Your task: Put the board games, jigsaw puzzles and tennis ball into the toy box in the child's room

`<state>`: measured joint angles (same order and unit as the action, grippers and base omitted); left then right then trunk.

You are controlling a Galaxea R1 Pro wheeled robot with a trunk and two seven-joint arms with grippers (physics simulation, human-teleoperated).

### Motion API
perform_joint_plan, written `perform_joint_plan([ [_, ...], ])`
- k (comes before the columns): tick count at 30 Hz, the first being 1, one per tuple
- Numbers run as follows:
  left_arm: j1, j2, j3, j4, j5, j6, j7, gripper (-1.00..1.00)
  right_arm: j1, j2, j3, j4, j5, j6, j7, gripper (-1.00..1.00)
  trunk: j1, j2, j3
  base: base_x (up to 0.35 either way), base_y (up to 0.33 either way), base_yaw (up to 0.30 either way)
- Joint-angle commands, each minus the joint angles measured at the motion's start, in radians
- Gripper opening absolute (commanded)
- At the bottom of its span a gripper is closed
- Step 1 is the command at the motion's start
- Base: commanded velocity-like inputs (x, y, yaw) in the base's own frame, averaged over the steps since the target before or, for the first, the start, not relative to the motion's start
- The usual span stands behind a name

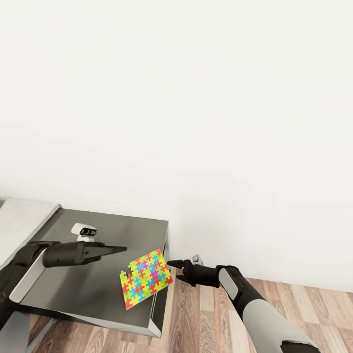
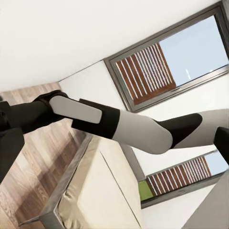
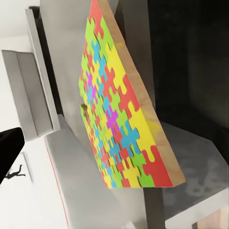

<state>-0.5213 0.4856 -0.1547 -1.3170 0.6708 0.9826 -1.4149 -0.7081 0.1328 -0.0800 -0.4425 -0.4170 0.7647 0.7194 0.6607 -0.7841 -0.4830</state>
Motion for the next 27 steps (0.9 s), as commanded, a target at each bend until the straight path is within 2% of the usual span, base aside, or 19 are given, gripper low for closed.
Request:
perform_joint_plan([
  [1,0.001,0.001,0.000,-0.003,0.004,0.012,0.000,1.00,-0.001,0.001,-0.008,0.000,0.004,0.006,-0.001,1.00,0.000,-0.001,-0.001,-0.006,0.000,0.000],
  [13,0.006,0.001,0.012,-0.011,0.005,0.017,0.010,1.00,-0.001,0.004,-0.007,0.001,0.005,0.059,-0.037,1.00,0.000,-0.001,-0.001,-0.054,0.038,0.000],
  [27,0.006,-0.001,0.012,-0.009,0.006,0.016,0.011,1.00,-0.001,0.004,-0.007,0.001,0.006,0.061,-0.038,1.00,0.000,-0.001,-0.001,-0.031,0.040,0.000],
])
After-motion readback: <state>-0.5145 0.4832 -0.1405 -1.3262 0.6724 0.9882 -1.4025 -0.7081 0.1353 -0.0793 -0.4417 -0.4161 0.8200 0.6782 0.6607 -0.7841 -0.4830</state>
